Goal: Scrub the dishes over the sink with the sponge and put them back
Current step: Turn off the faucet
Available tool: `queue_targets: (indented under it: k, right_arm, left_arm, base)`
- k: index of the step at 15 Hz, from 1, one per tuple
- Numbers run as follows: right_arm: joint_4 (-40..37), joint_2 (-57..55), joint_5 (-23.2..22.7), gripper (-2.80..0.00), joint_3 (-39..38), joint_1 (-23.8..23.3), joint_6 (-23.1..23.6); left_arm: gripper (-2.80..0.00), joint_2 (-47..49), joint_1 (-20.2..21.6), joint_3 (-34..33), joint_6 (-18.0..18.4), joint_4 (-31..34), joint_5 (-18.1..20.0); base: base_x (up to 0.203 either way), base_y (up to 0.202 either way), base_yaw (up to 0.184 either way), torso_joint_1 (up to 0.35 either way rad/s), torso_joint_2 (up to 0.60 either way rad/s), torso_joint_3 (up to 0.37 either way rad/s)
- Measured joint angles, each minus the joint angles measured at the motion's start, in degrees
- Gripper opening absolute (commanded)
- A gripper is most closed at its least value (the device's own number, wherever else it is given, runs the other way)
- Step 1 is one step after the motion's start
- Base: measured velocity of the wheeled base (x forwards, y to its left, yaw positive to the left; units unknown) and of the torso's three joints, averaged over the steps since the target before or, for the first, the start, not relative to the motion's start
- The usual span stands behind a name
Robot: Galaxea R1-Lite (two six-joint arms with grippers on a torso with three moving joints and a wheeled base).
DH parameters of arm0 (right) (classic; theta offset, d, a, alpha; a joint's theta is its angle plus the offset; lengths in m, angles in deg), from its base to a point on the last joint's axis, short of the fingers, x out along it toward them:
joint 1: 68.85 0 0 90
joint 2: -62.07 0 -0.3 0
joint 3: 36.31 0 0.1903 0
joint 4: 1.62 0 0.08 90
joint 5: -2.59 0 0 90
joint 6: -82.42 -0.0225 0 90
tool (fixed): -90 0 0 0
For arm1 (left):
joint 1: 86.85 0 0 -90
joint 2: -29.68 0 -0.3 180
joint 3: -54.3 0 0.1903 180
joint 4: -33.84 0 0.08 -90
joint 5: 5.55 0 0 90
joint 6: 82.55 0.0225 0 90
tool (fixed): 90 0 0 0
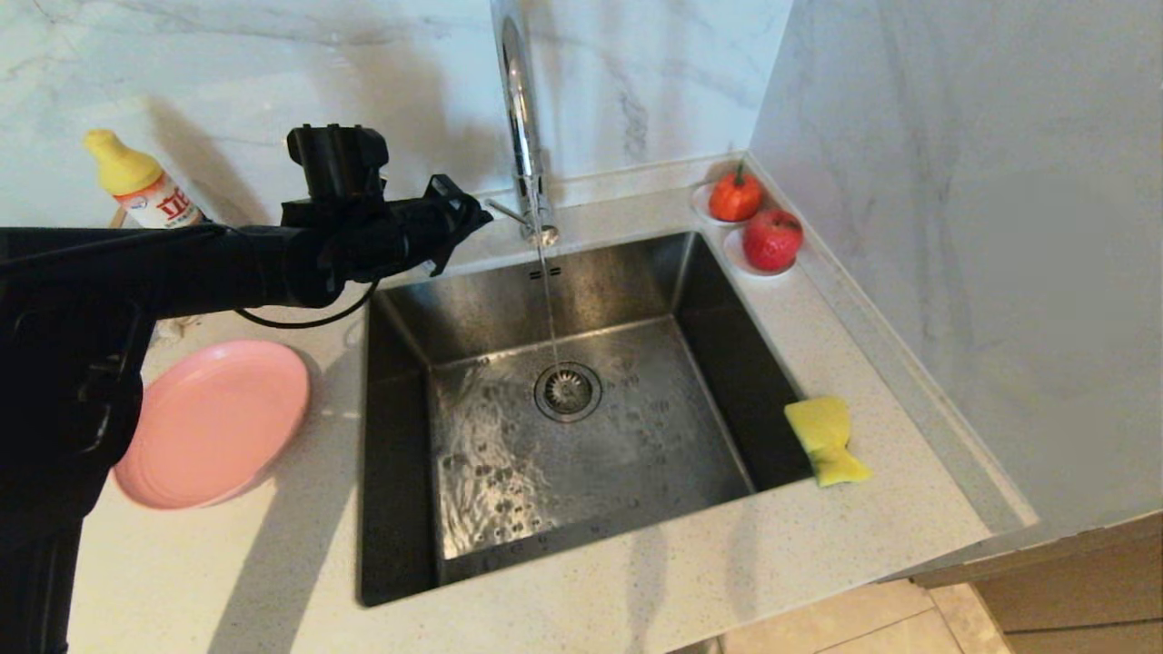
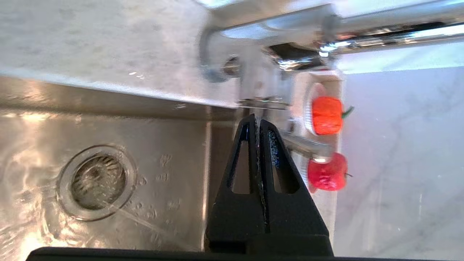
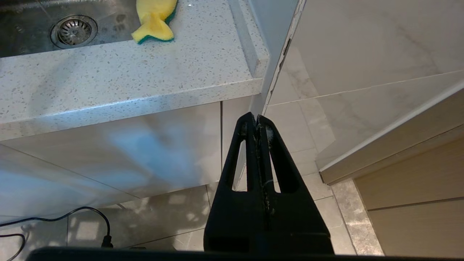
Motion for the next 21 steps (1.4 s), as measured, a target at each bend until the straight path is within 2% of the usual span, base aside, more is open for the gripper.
queue_targets:
  k: [6, 8, 10, 12, 21]
  right_arm:
    - [0.00, 0.00, 0.02, -2.80, 0.00, 0.02, 0.00]
    - [-0.01, 0.00, 0.02, -2.80, 0.00, 0.02, 0.02]
    - [-0.01, 0.00, 0.05, -2.80, 0.00, 0.00, 0.01]
    - [0.00, 0.00, 0.00, -2.80, 0.00, 0.00, 0.00]
    - [0.00, 0.00, 0.02, -2.80, 0.00, 0.00, 0.00]
  left_arm:
    - [-2.80, -3.66, 0.00, -6.44, 0.30, 0.26, -2.30]
    - [-2.80, -6.19, -0.09, -11.28, 0.44, -0.07, -1.21]
    - [-2.80, -8.40, -0.05, -13.91, 0.36, -0.30, 2.28]
    - [-2.80, -9.38, -0.16, -13.83, 0.23, -0.37, 3.38]
    - [-2.80, -6.15, -0.20, -5.30, -0.19, 1.69, 3.78]
  base:
    - [0.000, 0.000, 0.000, 0.000, 0.00, 0.000]
    - [0.000, 0.000, 0.000, 0.000, 0.00, 0.000]
    - [0.000, 0.000, 0.000, 0.000, 0.00, 0.000]
    - [0.000, 0.000, 0.000, 0.000, 0.00, 0.000]
    - [0.000, 0.000, 0.000, 0.000, 0.00, 0.000]
